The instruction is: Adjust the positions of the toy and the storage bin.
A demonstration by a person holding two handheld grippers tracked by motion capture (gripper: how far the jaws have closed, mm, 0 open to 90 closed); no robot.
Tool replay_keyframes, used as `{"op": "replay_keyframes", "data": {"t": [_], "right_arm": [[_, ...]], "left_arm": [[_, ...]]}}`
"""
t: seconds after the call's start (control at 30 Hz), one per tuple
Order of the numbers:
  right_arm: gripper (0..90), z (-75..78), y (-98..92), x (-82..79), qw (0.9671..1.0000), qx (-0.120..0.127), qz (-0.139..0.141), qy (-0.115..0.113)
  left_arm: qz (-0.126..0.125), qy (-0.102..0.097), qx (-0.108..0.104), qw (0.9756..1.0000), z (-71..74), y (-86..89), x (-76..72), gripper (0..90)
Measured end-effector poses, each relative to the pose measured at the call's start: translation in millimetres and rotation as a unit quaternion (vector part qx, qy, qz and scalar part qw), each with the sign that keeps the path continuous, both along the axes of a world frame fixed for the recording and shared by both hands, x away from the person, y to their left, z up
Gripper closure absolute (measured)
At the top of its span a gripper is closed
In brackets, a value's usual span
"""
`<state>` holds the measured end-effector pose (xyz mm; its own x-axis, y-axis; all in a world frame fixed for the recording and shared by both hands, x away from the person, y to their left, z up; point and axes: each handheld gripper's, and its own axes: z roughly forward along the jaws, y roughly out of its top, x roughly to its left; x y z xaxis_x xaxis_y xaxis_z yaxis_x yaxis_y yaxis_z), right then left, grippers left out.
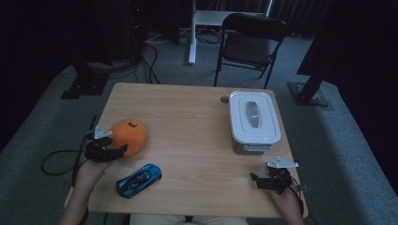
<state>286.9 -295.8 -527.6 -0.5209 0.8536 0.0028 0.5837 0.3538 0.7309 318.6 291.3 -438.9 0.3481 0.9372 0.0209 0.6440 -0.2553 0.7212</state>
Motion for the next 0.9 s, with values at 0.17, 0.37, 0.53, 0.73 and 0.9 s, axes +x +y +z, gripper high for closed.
{"op": "replay_keyframes", "data": {"t": [0.17,0.37,0.53,0.73,0.9], "right_arm": [[16.2,0.0,0.2,0.0,1.0,0.001,0.001,0.0],[16.1,0.0,0.1,0.0,1.0,0.0,0.002,0.0],[13.4,-0.2,0.1,0.5,1.0,-0.001,-0.003,0.004],[13.3,-0.2,-0.2,0.7,1.0,0.0,-0.009,0.003],[13.9,-0.1,-0.3,0.6,1.0,0.0,-0.009,0.003]], "left_arm": [[-0.004,0.0,0.003,1.0,-5.0,0.5,-16.6,10.0],[-0.02,0.005,-0.016,0.9997,-6.1,-7.7,-31.4,1.3],[-0.053,-0.003,0.006,0.9986,-14.4,-30.2,-37.2,1.7],[-0.077,0.004,0.002,0.997,-30.2,-43.4,-38.4,1.6],[-0.098,0.008,-0.001,0.9951,-32.4,-55.3,-35.2,1.7]]}}
